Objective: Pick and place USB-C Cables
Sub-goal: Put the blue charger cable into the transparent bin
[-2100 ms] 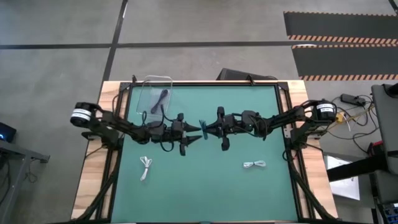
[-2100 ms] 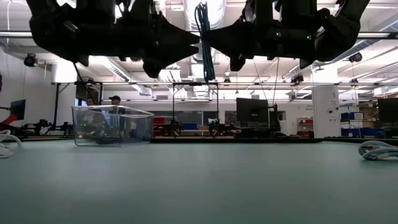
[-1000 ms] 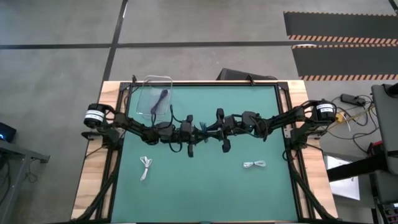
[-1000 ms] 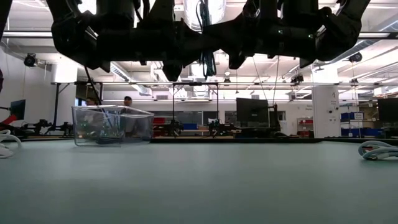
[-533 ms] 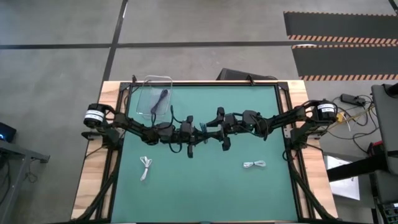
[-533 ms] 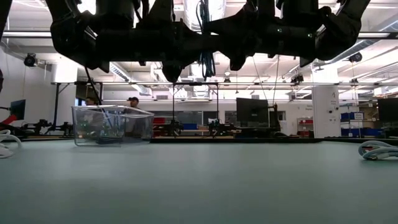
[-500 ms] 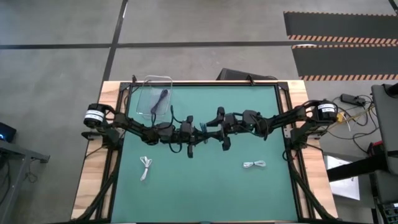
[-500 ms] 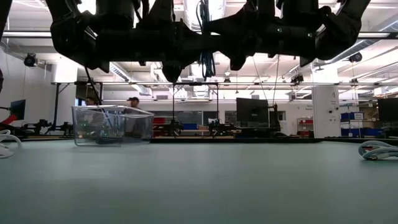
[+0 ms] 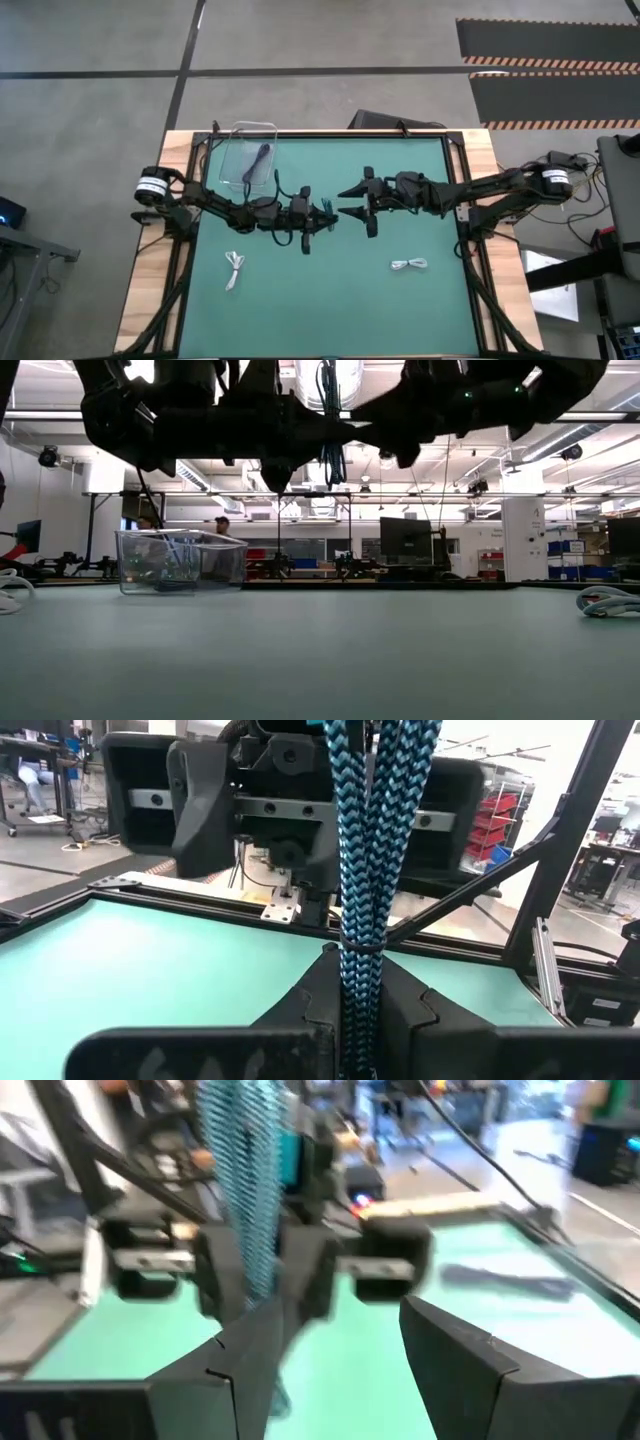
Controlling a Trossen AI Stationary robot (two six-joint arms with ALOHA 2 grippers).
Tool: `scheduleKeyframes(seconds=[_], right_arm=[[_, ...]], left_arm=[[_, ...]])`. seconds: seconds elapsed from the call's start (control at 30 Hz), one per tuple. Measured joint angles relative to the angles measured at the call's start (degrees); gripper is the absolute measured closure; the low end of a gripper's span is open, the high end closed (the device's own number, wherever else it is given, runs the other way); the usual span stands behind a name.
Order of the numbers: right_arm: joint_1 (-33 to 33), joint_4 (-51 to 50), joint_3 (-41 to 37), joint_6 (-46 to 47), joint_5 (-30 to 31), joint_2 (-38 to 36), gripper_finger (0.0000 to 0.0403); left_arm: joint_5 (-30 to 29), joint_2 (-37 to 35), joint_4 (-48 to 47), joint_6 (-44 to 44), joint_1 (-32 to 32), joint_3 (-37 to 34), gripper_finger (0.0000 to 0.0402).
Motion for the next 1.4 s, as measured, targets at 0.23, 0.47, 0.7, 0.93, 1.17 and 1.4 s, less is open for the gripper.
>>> scheduleKeyframes(seconds=[0.23, 0.47, 0.7, 0.93, 1.17, 1.4], right_arm=[[0.0, -17.4, 0.0, -2.3, 7.7, -7.4, 0.0209], [0.0, -28.6, 0.0, -3.1, 11.3, -12.4, 0.0209], [0.1, -36.7, 0.0, -2.8, 12.2, -15.9, 0.0209], [0.1, -40.9, 0.0, -2.3, 12.3, -17.6, 0.0209], [0.1, -42.1, 0.0, -2.2, 12.3, -17.9, 0.0209], [0.1, -44.5, 0.0, -2.4, 12.3, -18.2, 0.0209]], left_arm=[[-0.5, 0.0, -0.5, 0.0, 0.0, 0.0, 0.0389], [-5.3, -0.1, -6.4, -3.0, 0.1, 0.7, 0.0389], [-6.3, -0.1, -9.3, -5.8, 0.1, 1.3, 0.0389], [-8.7, -0.1, -16.7, -10.6, 0.1, 1.7, 0.0389], [-9.3, -0.1, -33.4, -12.0, 0.1, 8.4, 0.0389], [-9.3, -0.1, -50.7, -13.4, 0.1, 14.9, 0.0389]])
